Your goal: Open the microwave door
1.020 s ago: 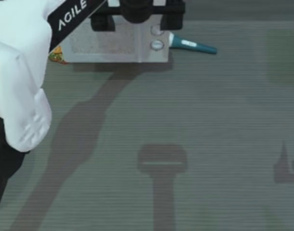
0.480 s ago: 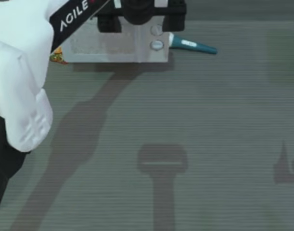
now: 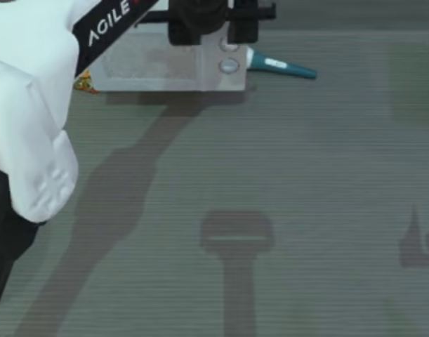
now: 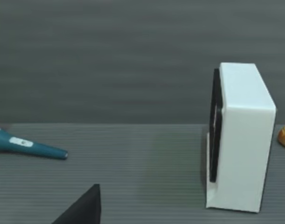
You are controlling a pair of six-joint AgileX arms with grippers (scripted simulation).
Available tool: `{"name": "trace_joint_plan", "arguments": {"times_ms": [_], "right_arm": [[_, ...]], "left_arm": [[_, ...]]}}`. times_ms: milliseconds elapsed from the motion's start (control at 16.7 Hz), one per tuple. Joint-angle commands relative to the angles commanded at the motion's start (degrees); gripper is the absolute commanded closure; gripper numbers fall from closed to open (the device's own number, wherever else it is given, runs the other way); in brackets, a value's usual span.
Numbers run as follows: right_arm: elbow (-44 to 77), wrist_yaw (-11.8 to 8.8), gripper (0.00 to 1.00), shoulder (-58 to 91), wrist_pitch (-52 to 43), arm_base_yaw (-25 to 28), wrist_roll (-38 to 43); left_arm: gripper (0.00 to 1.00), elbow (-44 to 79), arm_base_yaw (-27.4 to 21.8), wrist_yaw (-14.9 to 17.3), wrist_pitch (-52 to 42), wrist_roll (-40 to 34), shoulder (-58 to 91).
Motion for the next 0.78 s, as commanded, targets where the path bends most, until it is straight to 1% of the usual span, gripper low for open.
{"name": "trace_joint_plan", "arguments": {"times_ms": [60,480,540,780], "right_arm": [[0.0,0.0,0.00,0.0,0.0,0.0,0.0],[0.0,0.0,0.00,0.0,0.0,0.0,0.0],[0.0,0.0,0.00,0.0,0.0,0.0,0.0],[0.0,0.0,0.00,0.0,0.0,0.0,0.0]], "left_arm": [[1.00,0.0,0.0,0.0,0.0,0.0,0.0],[1.00,0.0,0.0,0.0,0.0,0.0,0.0],[1.00,-2.5,-1.2,0.4,-0.2,-0.2,-1.5],[1.00,-6.8,-1.2,-0.3,2.2,-0.5,-4.3]]}}
